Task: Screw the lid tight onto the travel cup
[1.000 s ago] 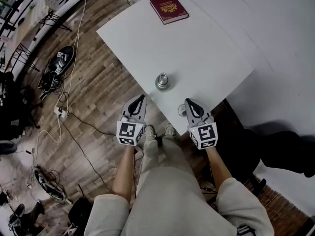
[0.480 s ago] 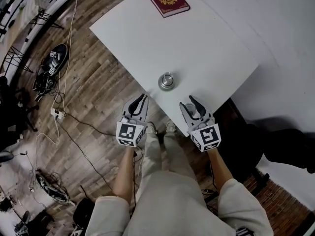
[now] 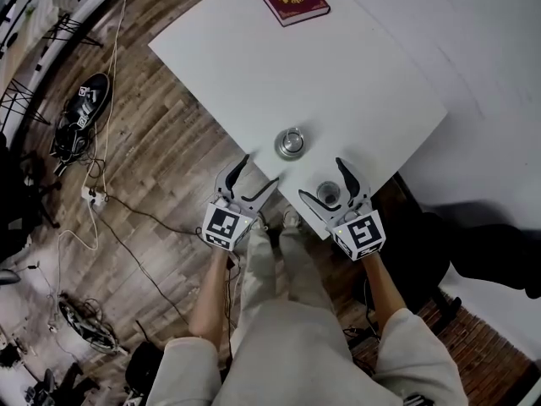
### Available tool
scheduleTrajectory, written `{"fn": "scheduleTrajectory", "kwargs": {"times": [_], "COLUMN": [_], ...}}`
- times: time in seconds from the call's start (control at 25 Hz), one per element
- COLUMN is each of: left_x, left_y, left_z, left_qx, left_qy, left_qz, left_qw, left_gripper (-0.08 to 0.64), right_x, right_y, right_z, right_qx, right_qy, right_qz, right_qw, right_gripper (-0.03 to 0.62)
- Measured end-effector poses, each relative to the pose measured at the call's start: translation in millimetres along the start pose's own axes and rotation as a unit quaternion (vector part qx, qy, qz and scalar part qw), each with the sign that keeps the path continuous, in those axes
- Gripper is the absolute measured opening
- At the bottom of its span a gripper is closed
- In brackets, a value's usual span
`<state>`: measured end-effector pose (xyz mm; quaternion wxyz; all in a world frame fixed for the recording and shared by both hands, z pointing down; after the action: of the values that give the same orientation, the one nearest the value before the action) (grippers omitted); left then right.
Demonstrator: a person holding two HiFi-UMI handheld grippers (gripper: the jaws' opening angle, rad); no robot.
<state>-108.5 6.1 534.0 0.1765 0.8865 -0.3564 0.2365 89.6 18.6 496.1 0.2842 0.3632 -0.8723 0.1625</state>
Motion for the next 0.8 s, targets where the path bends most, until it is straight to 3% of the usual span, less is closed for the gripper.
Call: {"fn": "scheduleTrajectory", "kwargs": {"times": [0.6,0.8], "left_x": [46.9,62.1], "left_y": [2.9,1.3], "left_z": [20.0,29.6], "left_qx": [0.022,0.039], "left_qy": [0.005,0.007], "left_qz": [-0.041,-0.054], "left_qw": [0.9989,0.9978], "left_gripper": [0.331,0.331], "right_x": [38.3,51.1], "right_y": [-11.6,-15.6], "right_z": [42.2,58.3], "right_qx": [-0.029,-0.048], "right_qy": [-0.026,-0.031], "right_qz": [0.036,0.053], "right_qw": [0.999,0.997], "right_gripper": [0.423,0.386]}}
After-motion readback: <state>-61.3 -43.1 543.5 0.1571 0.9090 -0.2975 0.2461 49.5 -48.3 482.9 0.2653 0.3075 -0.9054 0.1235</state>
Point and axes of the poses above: the fingertips, and each gripper's own axes: x forward along the fingers, y to its left, z out of its top, the point moved 7 cm from there along -x, backward along the fingers, and after that the axes turned 15 degrees about y, right-handed, at the moved point
